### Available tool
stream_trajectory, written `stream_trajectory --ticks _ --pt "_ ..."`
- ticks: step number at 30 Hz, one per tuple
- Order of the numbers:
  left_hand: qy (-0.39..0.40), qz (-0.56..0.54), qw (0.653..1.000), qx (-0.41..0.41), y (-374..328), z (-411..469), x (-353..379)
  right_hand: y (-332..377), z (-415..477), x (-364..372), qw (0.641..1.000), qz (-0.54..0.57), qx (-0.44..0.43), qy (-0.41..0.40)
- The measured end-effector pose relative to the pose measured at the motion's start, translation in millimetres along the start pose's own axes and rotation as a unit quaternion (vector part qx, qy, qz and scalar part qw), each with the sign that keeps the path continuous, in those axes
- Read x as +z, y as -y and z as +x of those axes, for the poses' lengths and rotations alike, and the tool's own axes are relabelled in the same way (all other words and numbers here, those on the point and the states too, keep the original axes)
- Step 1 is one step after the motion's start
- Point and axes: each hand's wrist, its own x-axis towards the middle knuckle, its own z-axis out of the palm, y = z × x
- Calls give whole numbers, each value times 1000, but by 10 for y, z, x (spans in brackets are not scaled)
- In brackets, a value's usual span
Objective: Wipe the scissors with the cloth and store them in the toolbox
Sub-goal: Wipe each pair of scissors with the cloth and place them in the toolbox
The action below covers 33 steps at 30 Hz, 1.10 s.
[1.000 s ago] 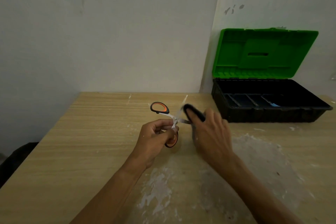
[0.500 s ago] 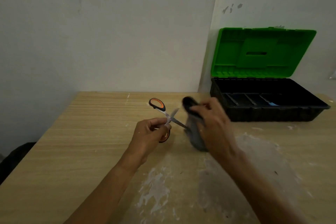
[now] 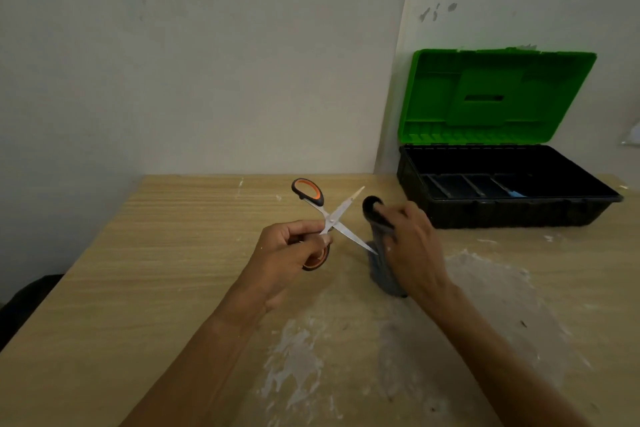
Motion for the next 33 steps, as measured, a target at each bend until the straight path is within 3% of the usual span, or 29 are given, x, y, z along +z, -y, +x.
stream_trajectory --ticks 3,5,8,12,14,16,18,25,28,30,33 --pt "-22 -8 1000 -8 -16 43 -33 -143 185 -253 979 179 92 -36" --pt "-28 -1 1000 -9 -10 53 -54 -188 234 -372 984 161 74 -28" --pt "-17 21 1000 -1 5 42 -68 -172 213 -482 998 37 35 -43" --pt "5 39 999 2 40 12 -9 180 122 -427 978 186 95 1" --pt "16 37 999 3 53 -6 19 422 -33 -278 984 171 17 48" --pt "36 44 998 12 72 -11 11 564 -180 -128 989 80 -101 68" --pt "48 53 997 20 92 -12 -16 556 -229 -51 987 -13 -148 62" --pt "24 33 999 -15 107 15 15 260 -126 44 991 -56 -115 27" --pt "16 42 998 -34 157 15 40 109 -17 36 999 -24 -14 40" --pt "15 47 998 -28 172 16 43 92 6 8 999 40 24 3" --pt "18 30 999 -8 169 20 21 307 -95 -4 994 69 -79 26"
